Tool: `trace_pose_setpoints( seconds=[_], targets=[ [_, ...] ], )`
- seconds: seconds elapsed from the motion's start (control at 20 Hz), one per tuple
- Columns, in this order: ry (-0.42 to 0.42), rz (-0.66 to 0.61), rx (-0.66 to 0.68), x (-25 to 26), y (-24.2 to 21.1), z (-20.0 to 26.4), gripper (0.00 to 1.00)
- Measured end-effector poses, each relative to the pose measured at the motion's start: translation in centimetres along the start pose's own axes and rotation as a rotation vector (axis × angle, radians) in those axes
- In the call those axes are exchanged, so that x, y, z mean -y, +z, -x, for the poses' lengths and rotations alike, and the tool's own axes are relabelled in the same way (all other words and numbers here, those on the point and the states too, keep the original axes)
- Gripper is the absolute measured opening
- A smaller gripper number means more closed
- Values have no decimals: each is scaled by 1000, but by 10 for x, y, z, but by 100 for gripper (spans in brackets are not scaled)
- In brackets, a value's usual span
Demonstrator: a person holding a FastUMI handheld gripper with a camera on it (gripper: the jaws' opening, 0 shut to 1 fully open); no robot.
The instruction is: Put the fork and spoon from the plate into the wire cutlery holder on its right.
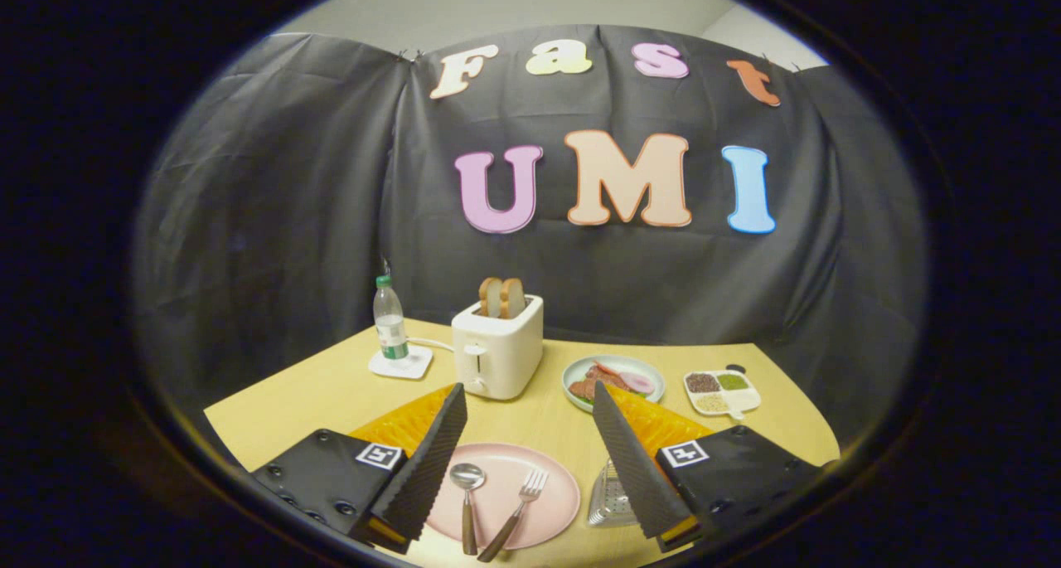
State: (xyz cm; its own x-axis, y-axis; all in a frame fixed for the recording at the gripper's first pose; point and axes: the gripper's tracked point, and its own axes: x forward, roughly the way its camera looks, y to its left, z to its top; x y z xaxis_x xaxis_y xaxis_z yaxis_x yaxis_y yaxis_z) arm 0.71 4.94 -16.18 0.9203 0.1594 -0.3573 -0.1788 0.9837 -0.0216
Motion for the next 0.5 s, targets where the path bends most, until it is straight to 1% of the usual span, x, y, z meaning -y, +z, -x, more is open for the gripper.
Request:
trace_pose_setpoints(
  seconds=[0.2,0.5],
  targets=[
    [27,9,-88,-5,-35,-8,97],
    [30,34,-216,-4,-89,-19,97]
  ],
)
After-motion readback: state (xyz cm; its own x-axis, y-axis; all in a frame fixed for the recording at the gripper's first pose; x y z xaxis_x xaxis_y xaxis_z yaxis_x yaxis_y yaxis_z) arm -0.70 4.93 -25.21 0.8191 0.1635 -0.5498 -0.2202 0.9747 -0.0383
